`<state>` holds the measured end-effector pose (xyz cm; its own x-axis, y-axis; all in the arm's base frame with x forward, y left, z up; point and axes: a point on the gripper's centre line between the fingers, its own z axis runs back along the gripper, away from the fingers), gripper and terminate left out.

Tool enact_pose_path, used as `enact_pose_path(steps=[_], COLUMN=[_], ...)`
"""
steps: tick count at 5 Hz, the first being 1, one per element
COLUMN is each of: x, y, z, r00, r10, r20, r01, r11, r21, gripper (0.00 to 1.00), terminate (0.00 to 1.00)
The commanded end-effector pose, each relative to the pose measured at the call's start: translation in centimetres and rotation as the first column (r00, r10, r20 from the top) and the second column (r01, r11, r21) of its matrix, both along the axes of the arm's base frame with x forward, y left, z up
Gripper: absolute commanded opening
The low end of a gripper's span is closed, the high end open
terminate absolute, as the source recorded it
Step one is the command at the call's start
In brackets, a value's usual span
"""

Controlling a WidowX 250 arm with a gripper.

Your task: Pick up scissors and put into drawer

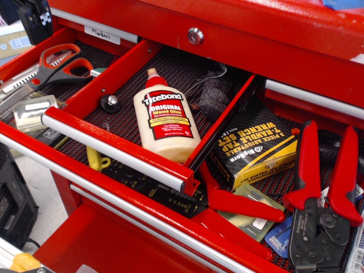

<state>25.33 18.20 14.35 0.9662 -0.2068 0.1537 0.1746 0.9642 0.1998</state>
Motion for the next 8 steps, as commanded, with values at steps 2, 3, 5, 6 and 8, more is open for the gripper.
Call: enact_pose_path(steps=[2,3,5,6,8], x=[-0.3,-0.6,-0.4,-0.3,-0.5], y=[1.9,2.8,3.4,3.8,3.1], z=[-3.6,-4.6,-6.8,-8.0,-10.3], r00=[0.998,0.998,0.997,0.996,0.992], r10=[0.054,0.045,0.041,0.043,0.092], r20=[0.039,0.041,0.064,0.072,0.086], r01=[-0.054,-0.043,-0.038,-0.038,-0.082], r11=[0.998,0.999,0.998,0.997,0.991], r21=[-0.01,-0.03,-0.051,-0.07,-0.105], gripper=[1.0,1.0,1.0,1.0,0.0], terminate=[0.0,0.0,0.0,0.0,0.0])
